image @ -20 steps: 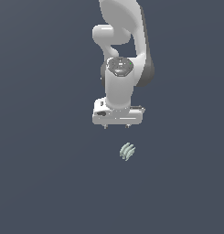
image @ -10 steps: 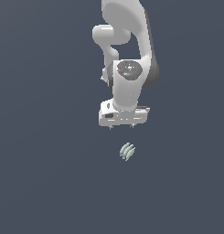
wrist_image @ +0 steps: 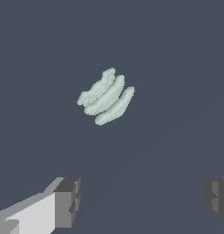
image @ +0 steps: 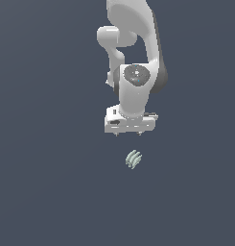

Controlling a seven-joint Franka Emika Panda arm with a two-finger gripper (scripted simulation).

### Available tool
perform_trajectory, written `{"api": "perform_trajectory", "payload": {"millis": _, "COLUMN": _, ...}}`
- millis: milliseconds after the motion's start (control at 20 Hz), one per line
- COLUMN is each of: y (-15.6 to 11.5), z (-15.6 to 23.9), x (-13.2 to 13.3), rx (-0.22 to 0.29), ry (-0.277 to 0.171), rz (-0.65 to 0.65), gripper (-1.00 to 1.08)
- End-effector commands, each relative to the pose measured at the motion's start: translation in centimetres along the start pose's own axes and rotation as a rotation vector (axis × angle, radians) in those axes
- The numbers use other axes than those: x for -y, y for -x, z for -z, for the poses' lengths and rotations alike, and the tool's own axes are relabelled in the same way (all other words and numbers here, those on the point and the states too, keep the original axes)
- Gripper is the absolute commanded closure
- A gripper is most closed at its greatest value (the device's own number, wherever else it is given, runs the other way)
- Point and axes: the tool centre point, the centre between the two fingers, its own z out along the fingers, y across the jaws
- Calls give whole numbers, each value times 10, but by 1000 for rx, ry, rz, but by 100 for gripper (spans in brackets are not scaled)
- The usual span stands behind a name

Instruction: Pick up the object and move it to a goal position.

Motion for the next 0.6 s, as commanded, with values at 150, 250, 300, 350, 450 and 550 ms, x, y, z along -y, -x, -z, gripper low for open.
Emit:
{"api": "perform_trajectory", "payload": {"millis": 150, "y": -7, "z": -4, "x": 2, "rx": -1, "ry": -3, "rz": -75, "gripper": -92}}
{"api": "perform_trajectory", "payload": {"millis": 250, "y": -11, "z": -7, "x": 3, "rx": -2, "ry": -4, "rz": -114, "gripper": -92}}
{"api": "perform_trajectory", "payload": {"millis": 300, "y": -13, "z": -8, "x": 4, "rx": -2, "ry": -5, "rz": -135, "gripper": -92}}
{"api": "perform_trajectory", "payload": {"millis": 350, "y": -15, "z": -9, "x": 4, "rx": -3, "ry": -6, "rz": -158, "gripper": -92}}
{"api": "perform_trajectory", "payload": {"millis": 450, "y": -19, "z": -12, "x": 5, "rx": -4, "ry": -7, "rz": -208, "gripper": -92}}
{"api": "perform_trajectory", "payload": {"millis": 550, "y": -24, "z": -15, "x": 7, "rx": -5, "ry": -9, "rz": -262, "gripper": -92}}
